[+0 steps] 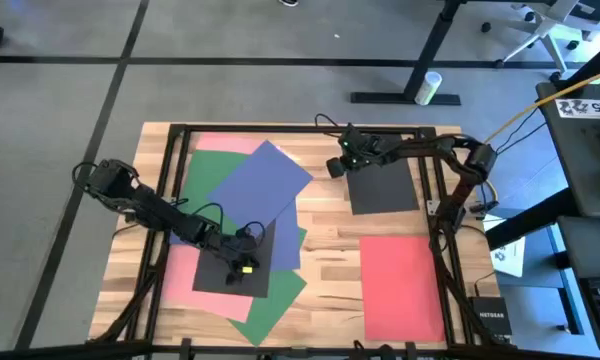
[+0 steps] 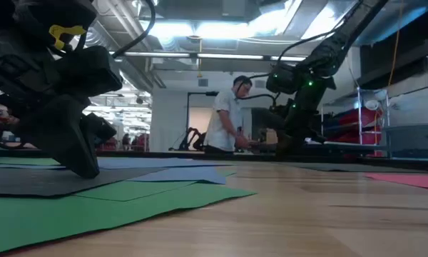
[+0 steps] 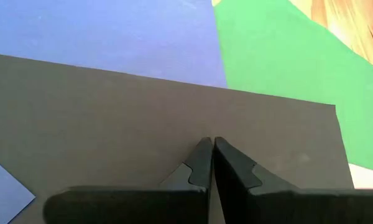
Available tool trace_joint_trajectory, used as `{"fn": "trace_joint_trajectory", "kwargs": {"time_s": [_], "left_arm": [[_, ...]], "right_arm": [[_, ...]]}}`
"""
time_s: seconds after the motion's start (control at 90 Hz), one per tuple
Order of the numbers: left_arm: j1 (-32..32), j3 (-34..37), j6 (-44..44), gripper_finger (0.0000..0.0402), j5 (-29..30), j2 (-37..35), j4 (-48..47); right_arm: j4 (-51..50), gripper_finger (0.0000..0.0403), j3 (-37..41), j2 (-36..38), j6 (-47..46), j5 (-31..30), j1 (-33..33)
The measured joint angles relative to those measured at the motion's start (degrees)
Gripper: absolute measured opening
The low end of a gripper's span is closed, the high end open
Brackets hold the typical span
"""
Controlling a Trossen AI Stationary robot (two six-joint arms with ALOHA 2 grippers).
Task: Organize paper
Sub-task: Stack the black paper on top of the other black paper on the table
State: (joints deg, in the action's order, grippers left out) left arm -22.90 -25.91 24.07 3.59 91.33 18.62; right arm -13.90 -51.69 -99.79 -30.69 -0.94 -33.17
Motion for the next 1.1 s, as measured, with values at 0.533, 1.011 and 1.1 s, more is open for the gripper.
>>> {"fn": "trace_joint_trajectory", "kwargs": {"time_s": [0.533,1.011,1.1], "left_arm": [[-0.04,0.0,0.31,0.0,0.01,0.0,-0.03],[-0.04,0.0,0.77,0.0,0.01,0.0,-0.01],[-0.04,0.0,0.37,0.0,0.01,0.0,-0.01]], "right_arm": [[-10.43,0.0,-0.06,6.98,7.18,-12.53,-1.05],[-19.22,0.0,5.23,8.7,8.21,-16.49,-2.14],[-19.2,0.0,7.0,8.7,8.14,-16.45,-2.32]]}}
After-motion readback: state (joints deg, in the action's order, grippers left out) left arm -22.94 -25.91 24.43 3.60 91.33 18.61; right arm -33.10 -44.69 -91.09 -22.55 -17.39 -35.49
